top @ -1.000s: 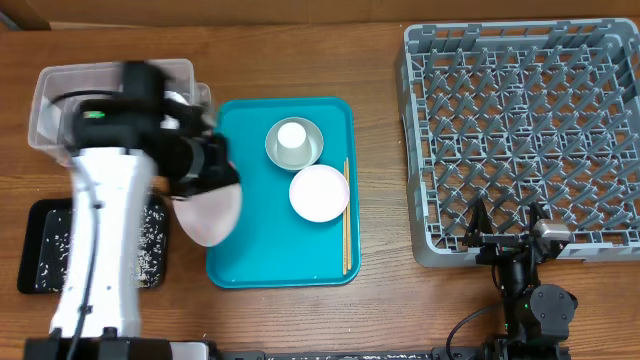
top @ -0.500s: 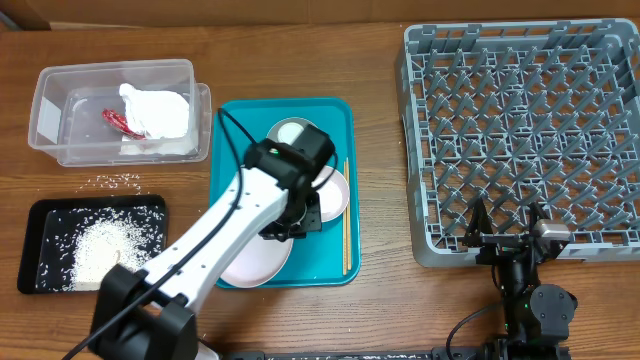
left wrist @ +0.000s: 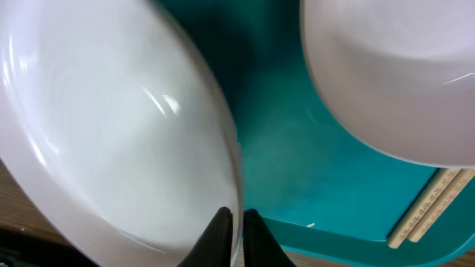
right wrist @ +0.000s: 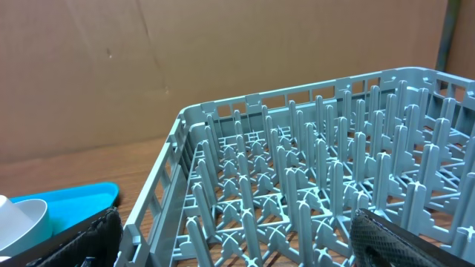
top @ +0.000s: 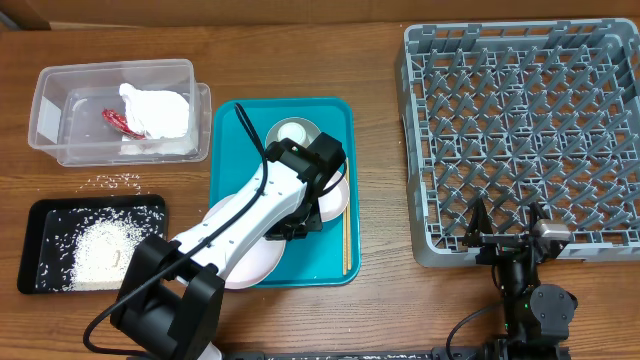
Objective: Sort waste into correct bins and load items into the dishwasher
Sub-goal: 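Set the emptied plate back down on the teal tray, then move the left gripper over the grey bowl, then toward the bin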
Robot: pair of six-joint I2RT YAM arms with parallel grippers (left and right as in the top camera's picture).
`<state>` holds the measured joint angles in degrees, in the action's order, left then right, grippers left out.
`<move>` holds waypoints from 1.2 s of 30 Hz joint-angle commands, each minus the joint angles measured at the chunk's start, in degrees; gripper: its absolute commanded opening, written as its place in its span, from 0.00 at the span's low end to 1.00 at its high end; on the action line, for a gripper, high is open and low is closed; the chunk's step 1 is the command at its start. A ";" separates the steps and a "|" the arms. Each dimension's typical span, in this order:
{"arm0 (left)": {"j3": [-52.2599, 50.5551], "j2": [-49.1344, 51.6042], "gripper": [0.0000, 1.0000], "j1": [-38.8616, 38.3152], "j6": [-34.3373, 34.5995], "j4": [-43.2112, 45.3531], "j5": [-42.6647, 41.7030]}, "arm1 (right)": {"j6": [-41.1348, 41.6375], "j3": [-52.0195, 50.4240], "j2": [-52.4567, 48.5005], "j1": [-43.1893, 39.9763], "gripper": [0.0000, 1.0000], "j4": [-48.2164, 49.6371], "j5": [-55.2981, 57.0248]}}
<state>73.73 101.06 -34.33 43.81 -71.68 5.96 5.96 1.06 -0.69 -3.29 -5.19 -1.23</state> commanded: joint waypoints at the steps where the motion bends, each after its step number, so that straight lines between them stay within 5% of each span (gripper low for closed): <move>1: 0.02 0.20 0.15 -0.24 -0.94 0.42 1.25 | -0.20 -0.59 0.52 0.11 1.00 0.35 0.28; 5: 1.73 0.20 0.33 -0.13 -5.18 0.39 1.33 | -0.20 -0.59 0.52 0.11 1.00 0.35 0.28; 8: 4.46 0.20 0.76 -0.11 -7.56 0.24 1.53 | -0.20 -0.59 0.52 0.11 1.00 0.35 0.28; 9: 5.86 0.20 0.81 -0.11 -8.20 -0.07 1.53 | -0.20 -0.59 0.52 0.11 1.00 0.35 0.28; 20: 24.76 0.20 0.82 0.02 -11.06 -1.27 8.04 | -0.20 -0.59 0.52 0.11 1.00 0.35 0.28; 26: 26.93 0.20 1.00 1.40 -11.06 5.97 21.16 | -0.20 -0.59 0.52 0.11 1.00 0.35 0.28; 36: 26.75 1.77 1.00 7.76 -11.04 15.08 17.79 | -0.20 -0.59 0.52 0.11 1.00 0.35 0.28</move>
<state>99.39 101.16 -28.08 33.01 -57.49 22.41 5.98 1.06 -0.69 -3.29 -5.15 -1.23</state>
